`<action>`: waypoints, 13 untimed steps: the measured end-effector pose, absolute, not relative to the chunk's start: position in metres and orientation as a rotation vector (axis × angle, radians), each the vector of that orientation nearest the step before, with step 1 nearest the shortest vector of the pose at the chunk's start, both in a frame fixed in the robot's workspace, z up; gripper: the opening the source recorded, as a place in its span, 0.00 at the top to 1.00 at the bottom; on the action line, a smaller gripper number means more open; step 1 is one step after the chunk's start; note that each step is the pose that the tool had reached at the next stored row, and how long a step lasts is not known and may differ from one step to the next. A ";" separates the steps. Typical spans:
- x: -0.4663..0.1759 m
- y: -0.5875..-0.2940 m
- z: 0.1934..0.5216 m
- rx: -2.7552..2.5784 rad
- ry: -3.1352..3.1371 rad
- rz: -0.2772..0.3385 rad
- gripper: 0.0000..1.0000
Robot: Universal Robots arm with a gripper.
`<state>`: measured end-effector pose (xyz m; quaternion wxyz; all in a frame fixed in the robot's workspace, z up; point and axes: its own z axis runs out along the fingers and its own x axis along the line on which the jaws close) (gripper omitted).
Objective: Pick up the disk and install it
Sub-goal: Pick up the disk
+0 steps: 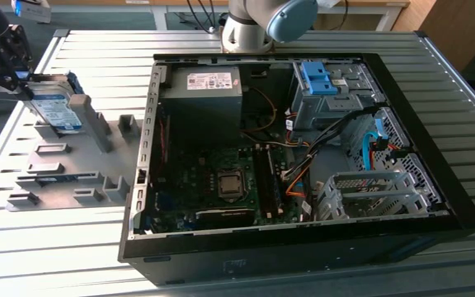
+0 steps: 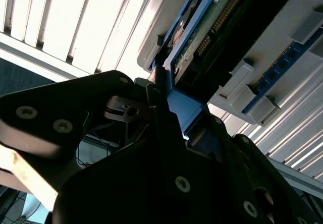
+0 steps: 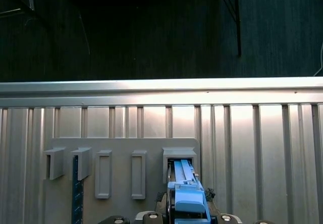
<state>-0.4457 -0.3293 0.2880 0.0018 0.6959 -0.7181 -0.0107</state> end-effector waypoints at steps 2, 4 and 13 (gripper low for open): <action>-0.446 -0.329 0.288 2.184 -2.253 -0.034 0.63; -0.446 -0.329 0.288 2.184 -2.253 -0.034 0.63; -0.446 -0.329 0.287 2.184 -2.253 -0.033 0.57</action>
